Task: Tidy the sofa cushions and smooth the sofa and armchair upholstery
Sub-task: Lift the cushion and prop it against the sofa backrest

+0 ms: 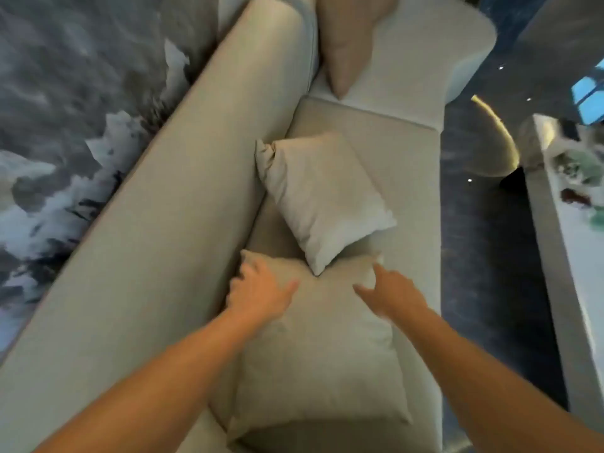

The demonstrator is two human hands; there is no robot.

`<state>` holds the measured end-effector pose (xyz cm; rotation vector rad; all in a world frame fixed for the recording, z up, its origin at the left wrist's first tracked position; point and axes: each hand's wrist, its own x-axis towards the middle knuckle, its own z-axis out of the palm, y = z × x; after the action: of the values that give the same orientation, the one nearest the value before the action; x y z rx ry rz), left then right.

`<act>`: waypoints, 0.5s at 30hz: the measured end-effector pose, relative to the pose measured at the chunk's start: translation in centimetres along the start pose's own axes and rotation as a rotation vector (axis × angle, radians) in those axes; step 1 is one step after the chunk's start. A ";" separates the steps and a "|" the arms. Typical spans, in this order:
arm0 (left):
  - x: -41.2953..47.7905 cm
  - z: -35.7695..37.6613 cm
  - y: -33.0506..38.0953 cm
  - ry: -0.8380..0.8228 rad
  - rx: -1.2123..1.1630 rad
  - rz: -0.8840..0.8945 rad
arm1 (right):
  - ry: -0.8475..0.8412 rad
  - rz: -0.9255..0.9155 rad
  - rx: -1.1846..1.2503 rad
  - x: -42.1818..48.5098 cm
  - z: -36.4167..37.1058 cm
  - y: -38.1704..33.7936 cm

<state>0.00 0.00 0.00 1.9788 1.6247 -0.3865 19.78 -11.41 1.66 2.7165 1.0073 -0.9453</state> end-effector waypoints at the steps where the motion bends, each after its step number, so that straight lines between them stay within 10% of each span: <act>1: 0.7 2.1 -1.1 -0.097 -0.006 -0.076 | -0.083 0.048 0.055 0.9 2.8 0.3; 6: 4.3 11.1 -5.2 -0.335 -0.245 -0.177 | -0.178 0.325 0.511 3.5 14.8 2.8; 15: -0.6 2.8 -3.6 -0.010 -0.575 0.154 | -0.141 0.410 0.977 -1.3 13.2 1.5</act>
<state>-3.28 -1.62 -2.79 1.6346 1.3664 0.1234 13.05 -17.16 -8.37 3.2462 -0.1456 -1.8368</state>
